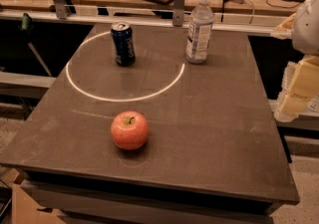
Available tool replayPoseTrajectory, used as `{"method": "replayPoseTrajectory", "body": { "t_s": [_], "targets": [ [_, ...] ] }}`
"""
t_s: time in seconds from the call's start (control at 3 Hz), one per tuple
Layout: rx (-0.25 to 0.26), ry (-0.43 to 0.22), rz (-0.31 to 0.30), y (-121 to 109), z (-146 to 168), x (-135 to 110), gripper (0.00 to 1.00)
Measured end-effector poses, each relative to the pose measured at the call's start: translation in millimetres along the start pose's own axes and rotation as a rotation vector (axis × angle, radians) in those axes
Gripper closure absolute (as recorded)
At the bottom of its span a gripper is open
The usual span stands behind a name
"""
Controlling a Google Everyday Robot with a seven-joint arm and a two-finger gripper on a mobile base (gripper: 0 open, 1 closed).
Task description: Move apple near blue plastic bottle
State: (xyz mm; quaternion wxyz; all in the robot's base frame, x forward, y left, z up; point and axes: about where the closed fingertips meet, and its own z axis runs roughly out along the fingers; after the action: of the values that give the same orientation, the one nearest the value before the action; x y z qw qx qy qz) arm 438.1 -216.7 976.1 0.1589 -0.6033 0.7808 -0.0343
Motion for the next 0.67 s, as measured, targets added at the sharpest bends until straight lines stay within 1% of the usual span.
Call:
{"method": "replayPoseTrajectory", "body": {
  "t_s": [0.33, 0.67],
  "targets": [
    [0.0, 0.0, 0.0, 0.0, 0.0, 0.0, 0.0],
    [0.002, -0.076, 0.02, 5.0, 1.0, -8.2, 0.0]
  ]
}}
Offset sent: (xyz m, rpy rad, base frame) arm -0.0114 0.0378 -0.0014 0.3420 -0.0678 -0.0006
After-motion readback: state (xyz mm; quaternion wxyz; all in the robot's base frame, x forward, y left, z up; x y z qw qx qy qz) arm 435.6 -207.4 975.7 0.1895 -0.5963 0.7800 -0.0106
